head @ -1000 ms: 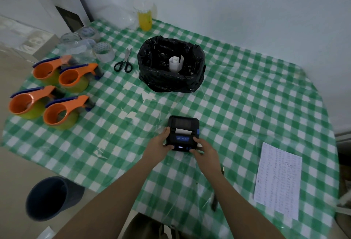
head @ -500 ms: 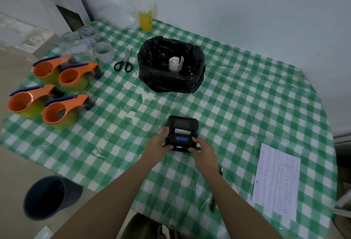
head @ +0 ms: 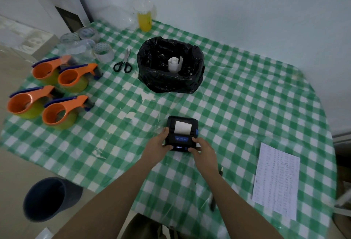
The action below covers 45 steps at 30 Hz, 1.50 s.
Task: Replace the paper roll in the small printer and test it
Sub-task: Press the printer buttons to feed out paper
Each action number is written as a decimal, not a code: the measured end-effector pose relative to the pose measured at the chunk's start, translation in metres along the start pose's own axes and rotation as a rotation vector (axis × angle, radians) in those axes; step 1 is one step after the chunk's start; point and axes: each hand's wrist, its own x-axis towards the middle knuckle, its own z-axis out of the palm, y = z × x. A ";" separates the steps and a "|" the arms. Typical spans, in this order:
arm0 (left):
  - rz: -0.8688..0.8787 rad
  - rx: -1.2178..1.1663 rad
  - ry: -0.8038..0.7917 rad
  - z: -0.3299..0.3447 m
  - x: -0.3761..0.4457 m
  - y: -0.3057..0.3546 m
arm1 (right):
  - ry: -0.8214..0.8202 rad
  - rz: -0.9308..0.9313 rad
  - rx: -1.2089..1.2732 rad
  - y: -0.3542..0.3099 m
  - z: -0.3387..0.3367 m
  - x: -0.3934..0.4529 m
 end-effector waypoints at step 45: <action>0.003 0.009 -0.012 -0.001 0.000 -0.001 | 0.001 0.008 0.013 0.000 0.000 0.000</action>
